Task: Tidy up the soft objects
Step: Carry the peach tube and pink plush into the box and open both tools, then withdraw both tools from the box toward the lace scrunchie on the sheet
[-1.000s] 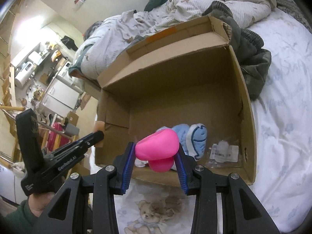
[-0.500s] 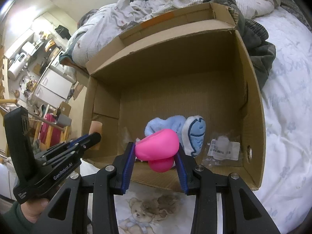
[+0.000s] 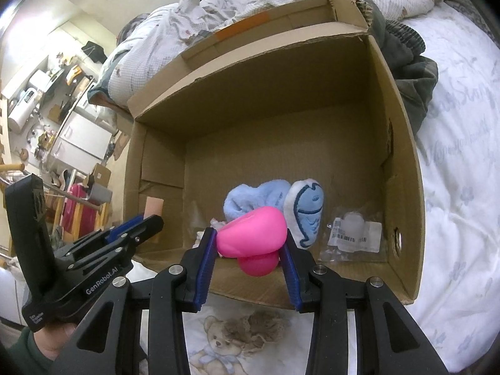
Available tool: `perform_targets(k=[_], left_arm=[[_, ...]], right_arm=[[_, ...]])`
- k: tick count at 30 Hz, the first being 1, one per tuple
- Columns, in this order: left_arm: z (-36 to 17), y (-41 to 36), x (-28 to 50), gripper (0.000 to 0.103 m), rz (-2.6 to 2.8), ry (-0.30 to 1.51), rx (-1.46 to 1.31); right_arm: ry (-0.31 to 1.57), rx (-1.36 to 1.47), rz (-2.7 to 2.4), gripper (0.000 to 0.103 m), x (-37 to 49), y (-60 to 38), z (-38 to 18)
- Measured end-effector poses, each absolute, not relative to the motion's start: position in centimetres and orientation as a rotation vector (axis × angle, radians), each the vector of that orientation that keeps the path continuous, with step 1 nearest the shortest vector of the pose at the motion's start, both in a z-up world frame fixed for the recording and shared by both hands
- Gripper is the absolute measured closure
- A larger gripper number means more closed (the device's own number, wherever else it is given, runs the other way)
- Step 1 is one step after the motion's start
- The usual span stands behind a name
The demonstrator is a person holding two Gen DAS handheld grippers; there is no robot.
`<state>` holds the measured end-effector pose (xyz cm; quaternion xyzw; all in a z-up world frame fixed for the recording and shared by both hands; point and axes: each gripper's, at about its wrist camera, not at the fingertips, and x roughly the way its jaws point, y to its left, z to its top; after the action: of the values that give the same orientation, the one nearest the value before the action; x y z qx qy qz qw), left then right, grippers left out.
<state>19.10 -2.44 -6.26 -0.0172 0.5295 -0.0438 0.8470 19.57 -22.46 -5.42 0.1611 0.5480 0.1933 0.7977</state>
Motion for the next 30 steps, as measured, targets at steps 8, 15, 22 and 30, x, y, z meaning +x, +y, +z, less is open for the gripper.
perform_targets(k=[8,15,22,30], left_arm=[[-6.2,-2.5,19.0,0.07,-0.091,1.113,-0.034],[-6.0,-2.8,18.9,0.05,-0.088,1.101,-0.01],[-5.9,-3.1,18.7,0.05,-0.085,1.091,0.02],[-5.7,-3.1,18.5,0.049,-0.074,1.088,0.034]], right_arm=[[1.18,0.358,0.412,0.061,19.6,-22.6,-5.4],[1.191,0.389,0.407,0.046,19.7,-22.9,-5.8],[1.166,0.424,0.392,0.034,19.7,-23.6,-5.5],[1.157,0.448,0.385,0.034,19.1,-24.2,-5.2]])
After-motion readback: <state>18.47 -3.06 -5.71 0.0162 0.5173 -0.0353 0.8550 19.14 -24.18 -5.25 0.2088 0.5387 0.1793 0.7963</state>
